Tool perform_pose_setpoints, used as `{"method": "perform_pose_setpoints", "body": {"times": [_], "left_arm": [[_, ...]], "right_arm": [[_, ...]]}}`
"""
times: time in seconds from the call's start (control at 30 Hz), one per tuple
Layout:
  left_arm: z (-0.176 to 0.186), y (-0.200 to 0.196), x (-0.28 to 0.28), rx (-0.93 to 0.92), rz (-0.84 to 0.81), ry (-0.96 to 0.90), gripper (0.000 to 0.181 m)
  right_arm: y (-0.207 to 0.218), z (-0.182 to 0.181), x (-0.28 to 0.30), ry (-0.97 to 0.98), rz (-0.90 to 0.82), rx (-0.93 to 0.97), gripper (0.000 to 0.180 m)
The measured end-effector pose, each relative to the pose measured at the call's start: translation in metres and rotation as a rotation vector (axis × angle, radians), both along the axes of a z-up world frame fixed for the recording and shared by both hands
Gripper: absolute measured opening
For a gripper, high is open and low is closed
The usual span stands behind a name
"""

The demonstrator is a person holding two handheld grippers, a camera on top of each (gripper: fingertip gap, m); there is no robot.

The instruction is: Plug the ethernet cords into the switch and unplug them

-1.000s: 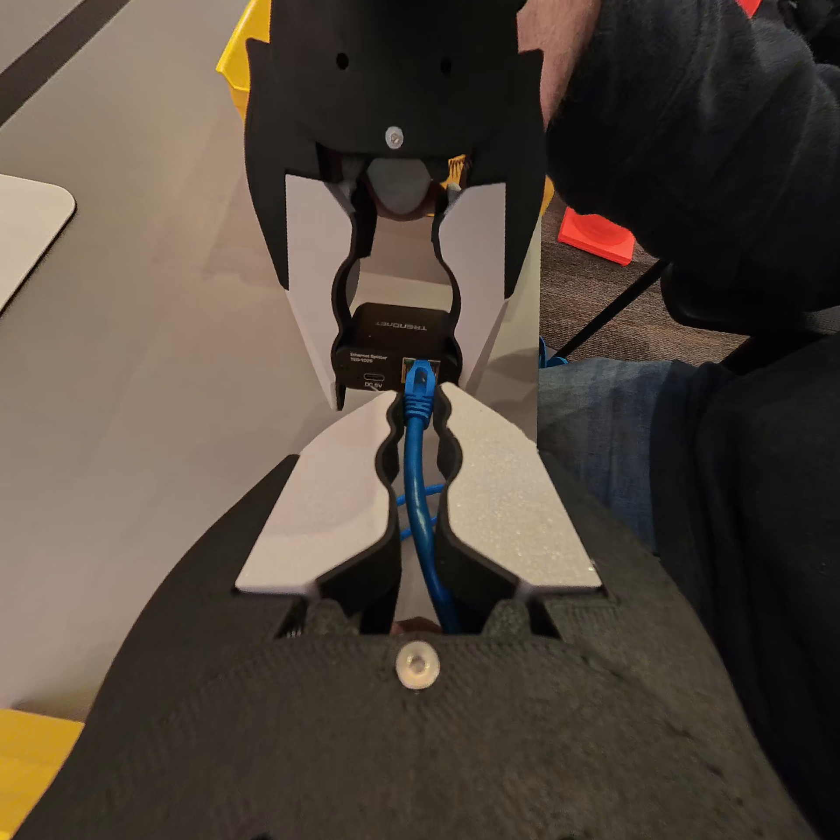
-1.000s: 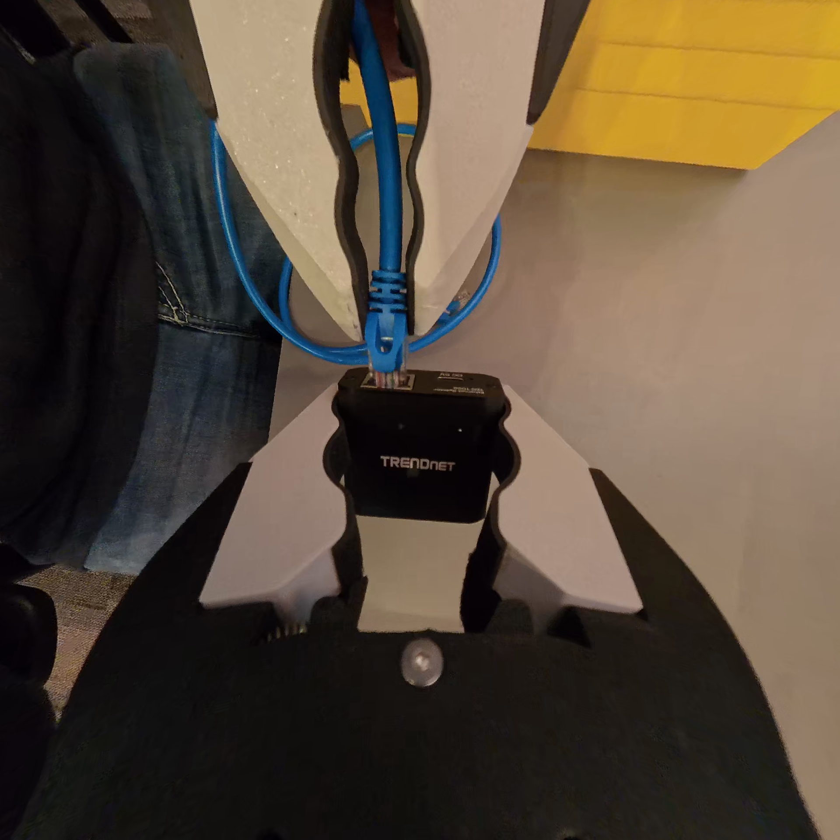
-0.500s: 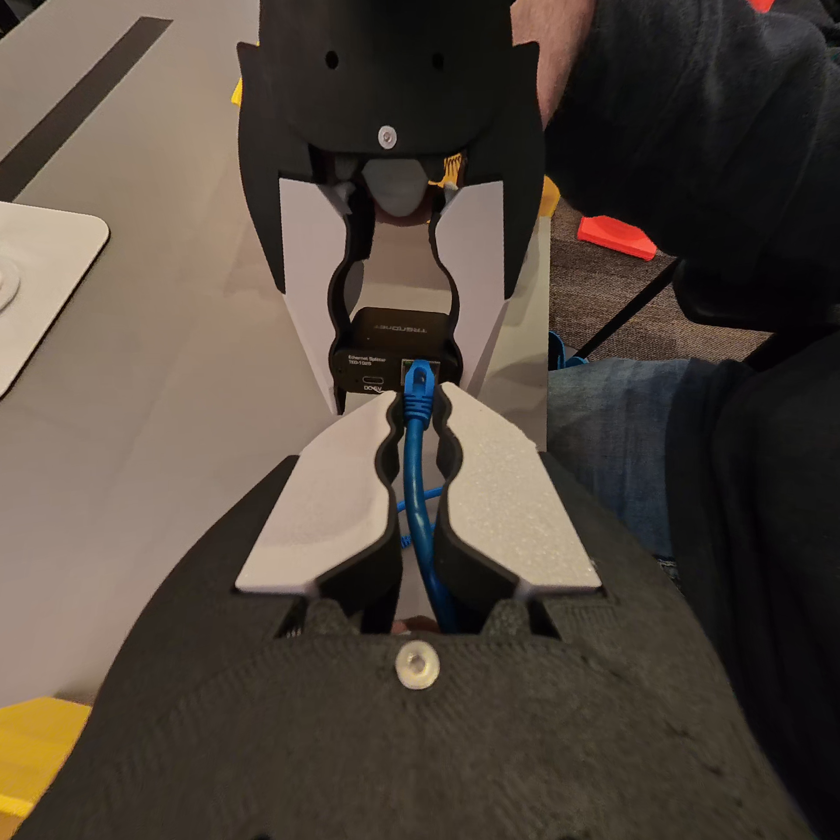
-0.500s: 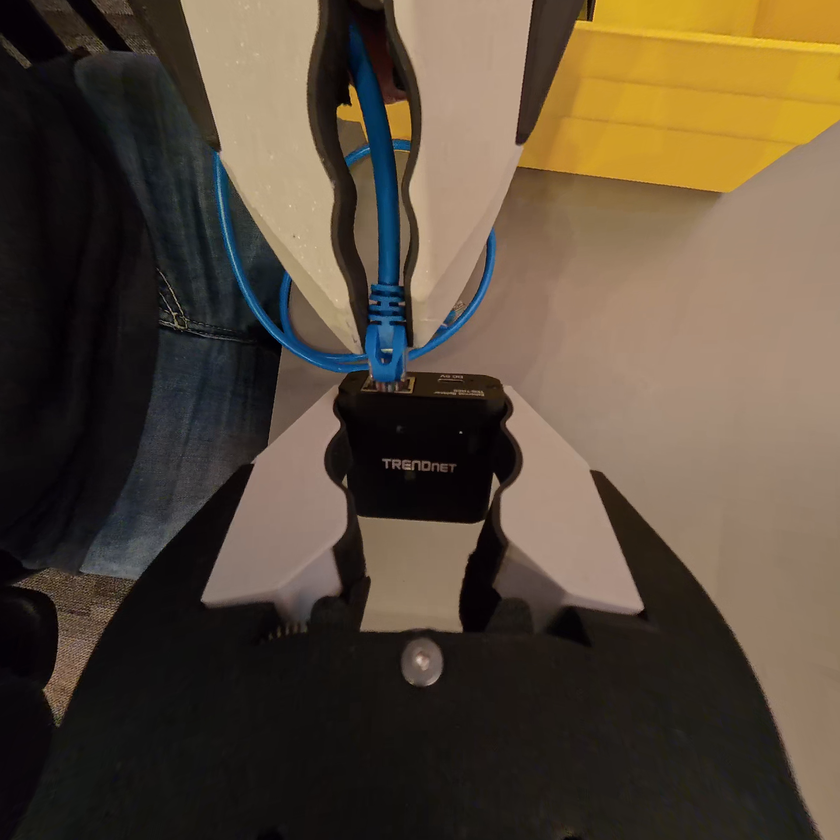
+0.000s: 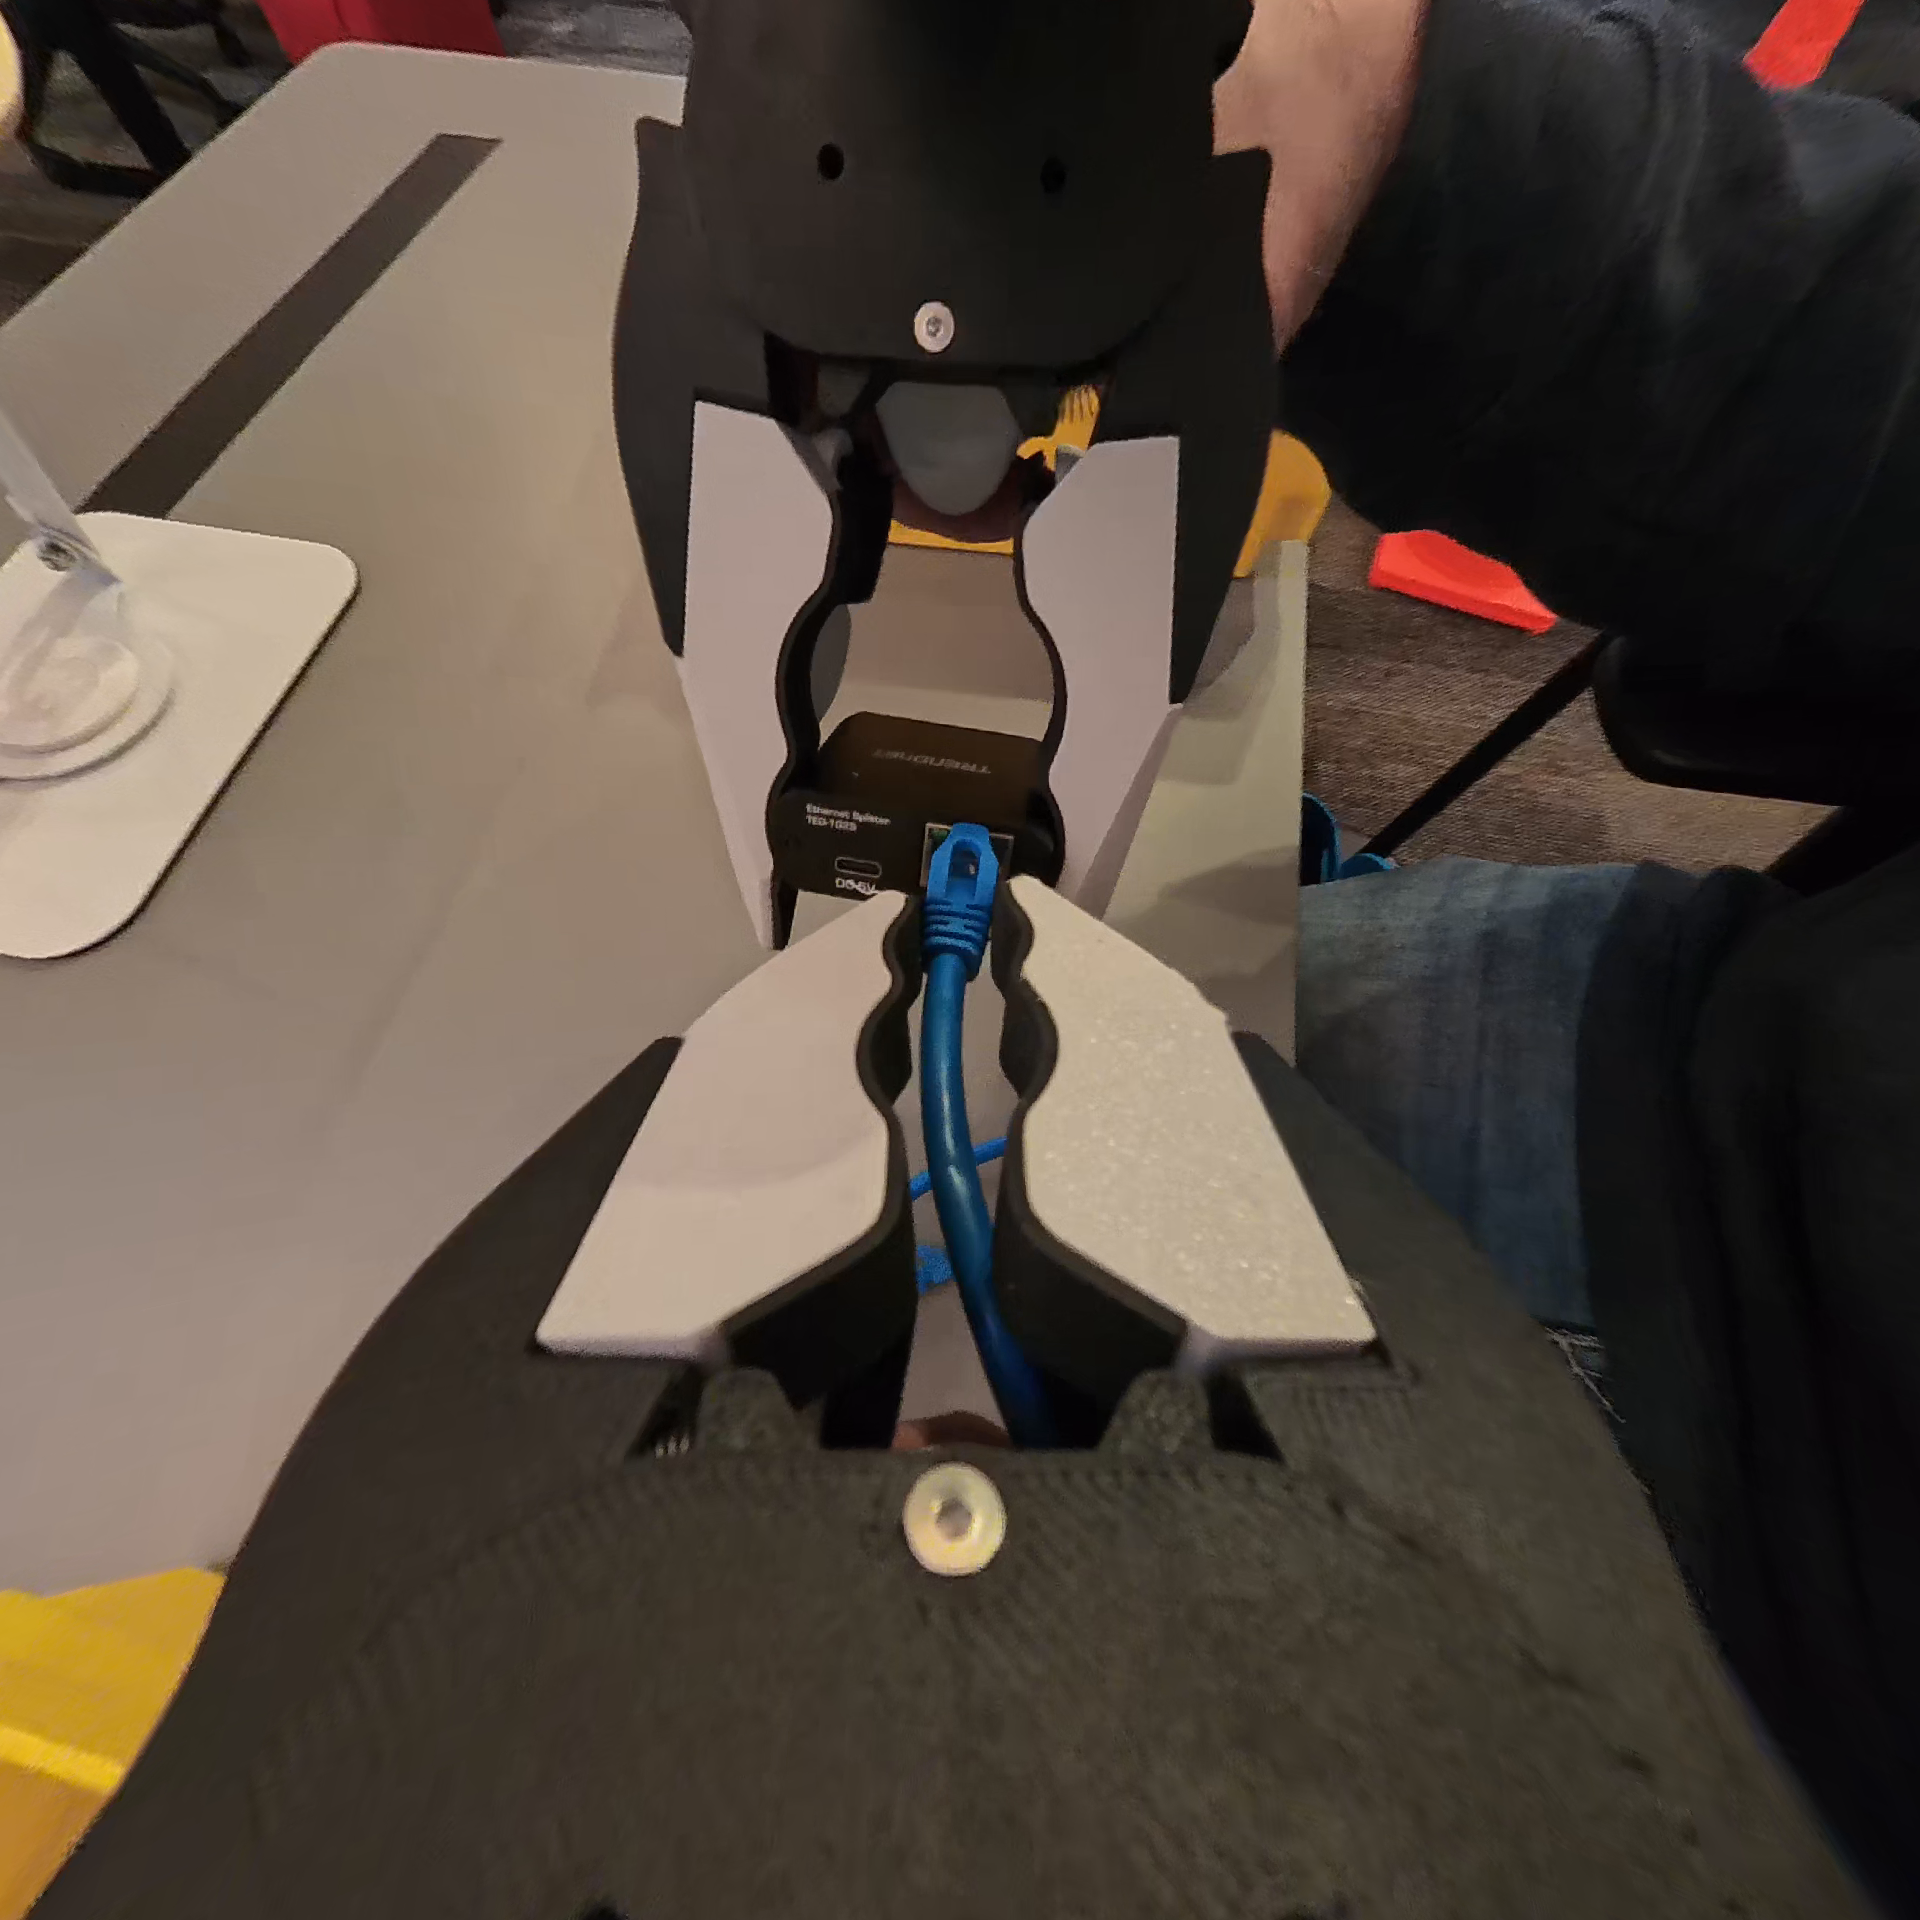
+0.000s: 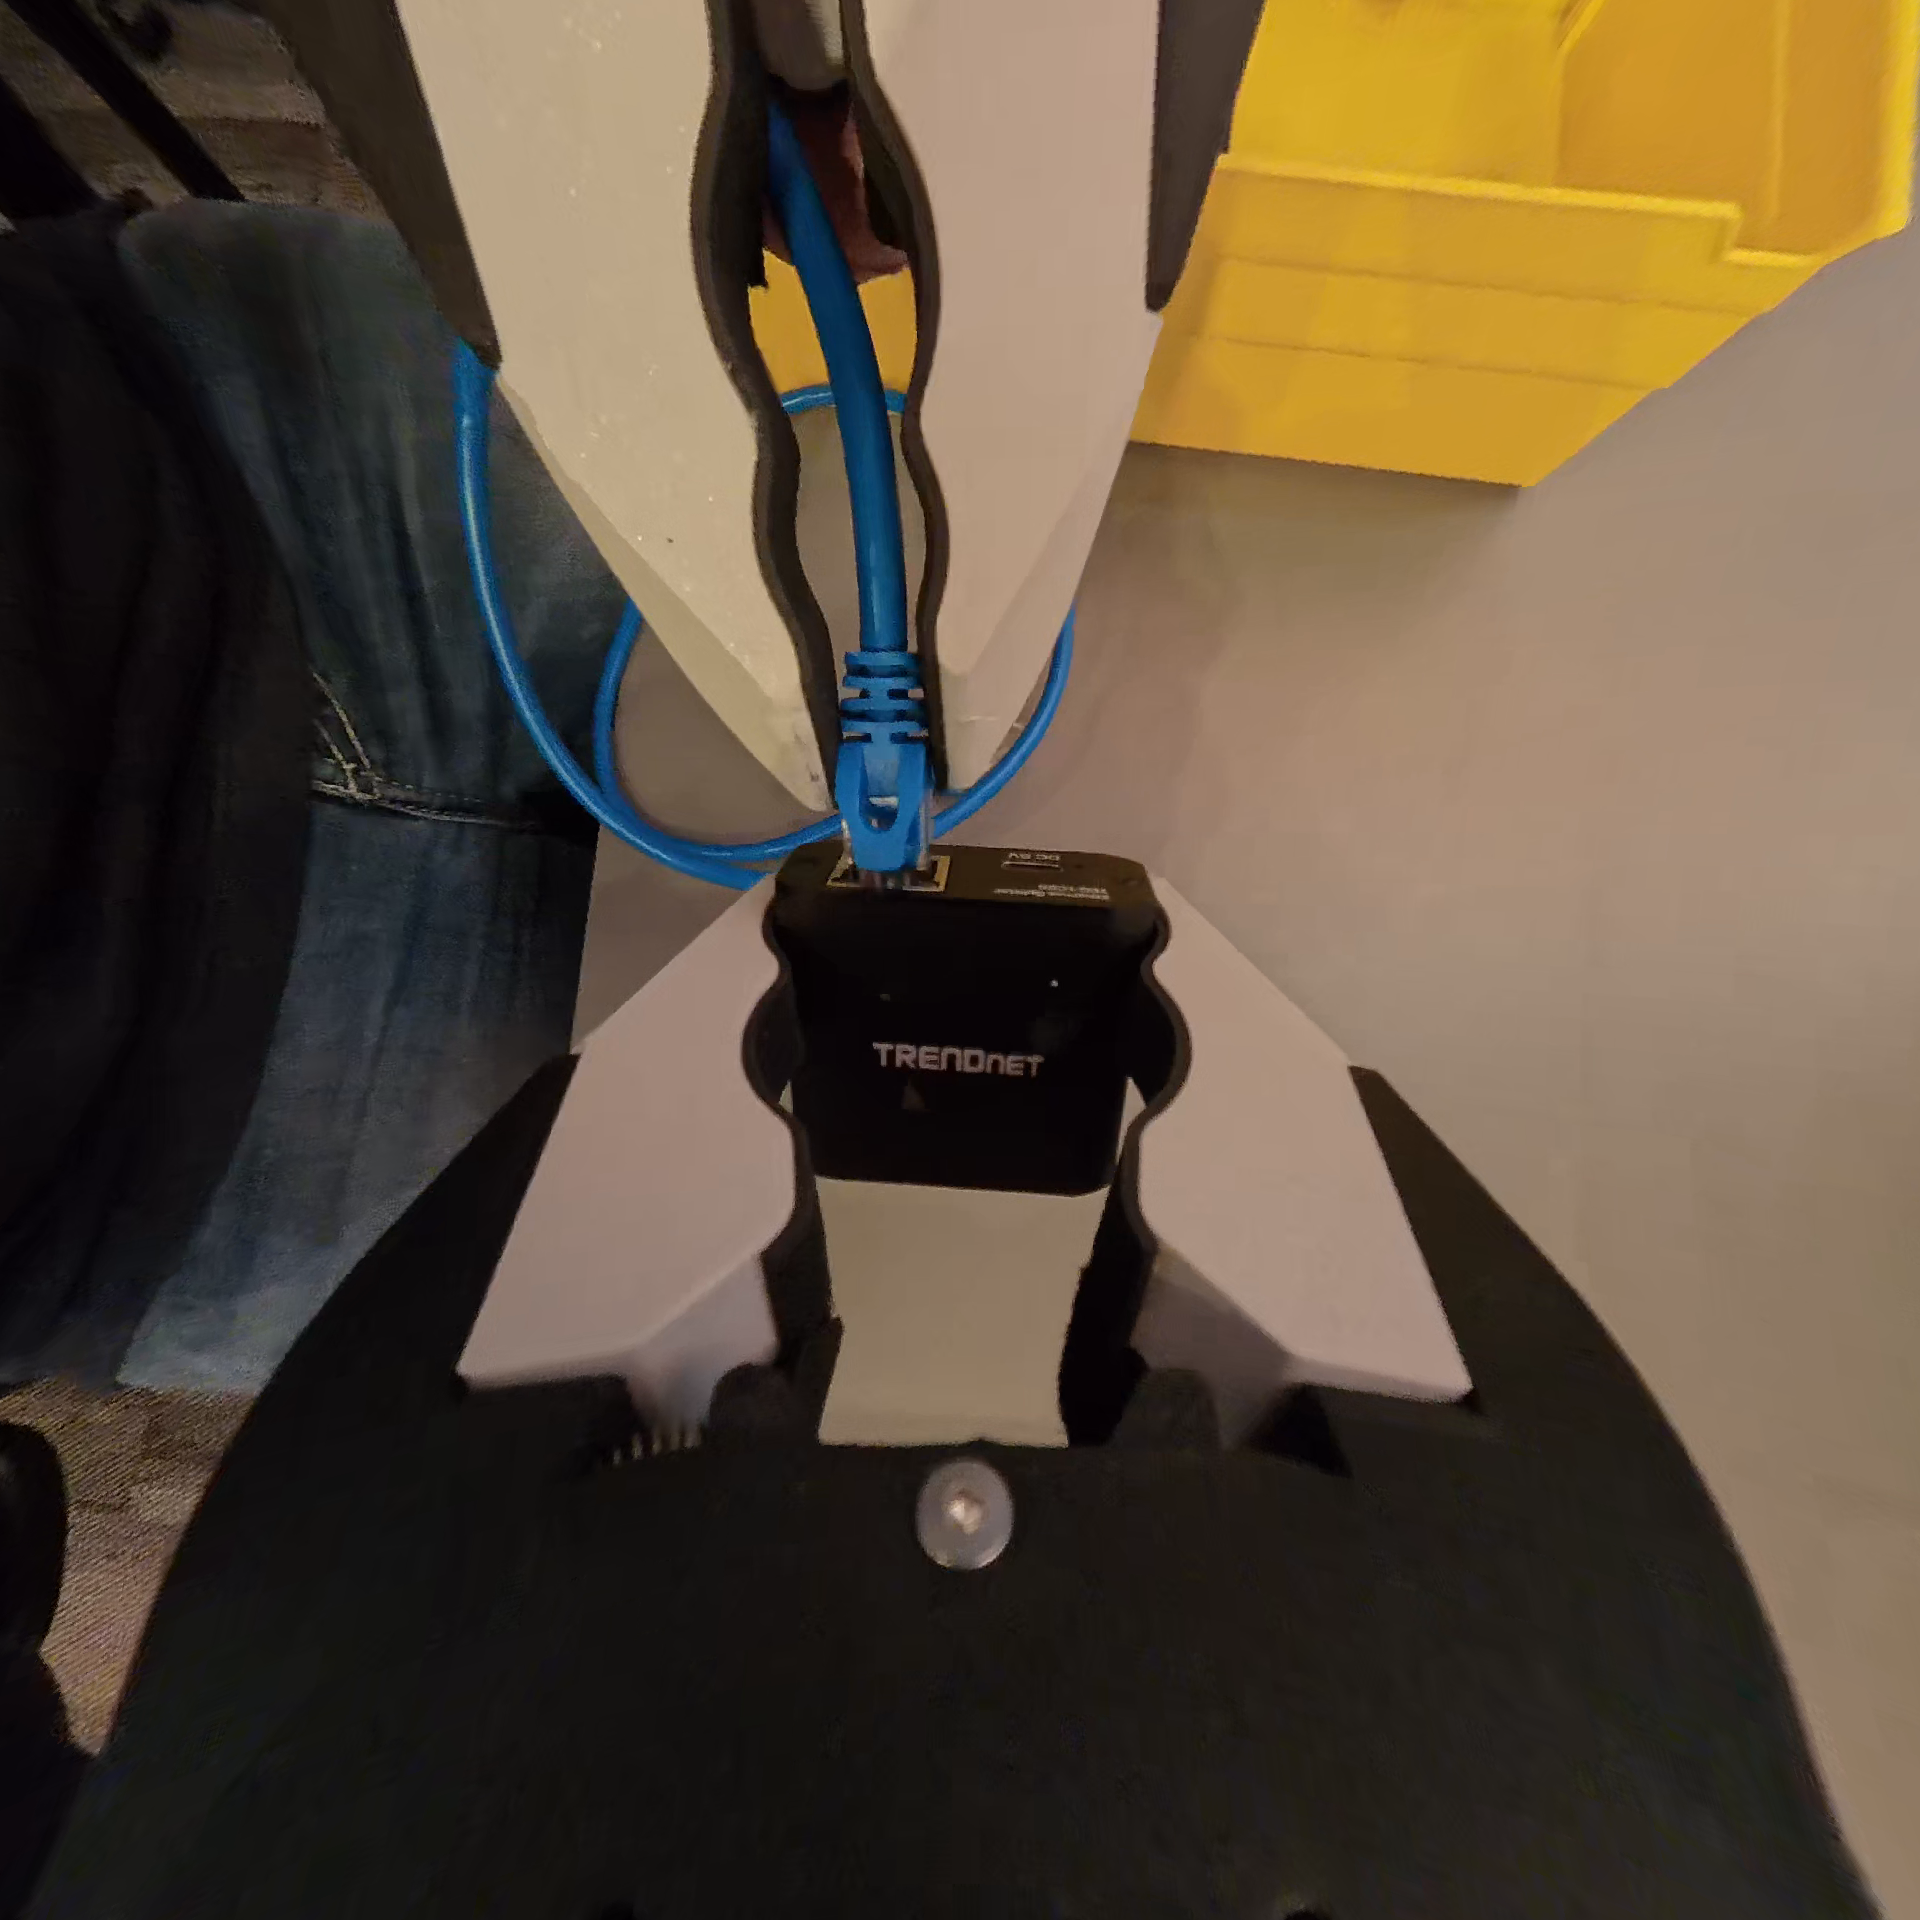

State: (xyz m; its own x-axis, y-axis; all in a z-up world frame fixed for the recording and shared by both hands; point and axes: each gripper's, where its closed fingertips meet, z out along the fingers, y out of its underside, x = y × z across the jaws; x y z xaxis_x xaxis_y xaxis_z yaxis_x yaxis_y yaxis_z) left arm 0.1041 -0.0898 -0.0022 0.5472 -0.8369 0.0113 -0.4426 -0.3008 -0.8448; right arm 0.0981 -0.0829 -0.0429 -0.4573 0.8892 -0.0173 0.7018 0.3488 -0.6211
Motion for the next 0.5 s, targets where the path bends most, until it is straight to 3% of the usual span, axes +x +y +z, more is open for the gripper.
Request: {"method": "perform_pose_setpoints", "body": {"times": [0.2,0.5], "left_arm": [[0.013,0.006,-0.011,0.005,0.045,-0.078,0.012],[0.043,0.001,-0.014,-0.032,-0.05,-0.371,0.012]], "right_arm": [[0.018,0.0,0.009,0.004,-0.075,-0.011,0.066],[0.011,0.032,0.01,0.192,-0.032,-0.111,0.067]]}}
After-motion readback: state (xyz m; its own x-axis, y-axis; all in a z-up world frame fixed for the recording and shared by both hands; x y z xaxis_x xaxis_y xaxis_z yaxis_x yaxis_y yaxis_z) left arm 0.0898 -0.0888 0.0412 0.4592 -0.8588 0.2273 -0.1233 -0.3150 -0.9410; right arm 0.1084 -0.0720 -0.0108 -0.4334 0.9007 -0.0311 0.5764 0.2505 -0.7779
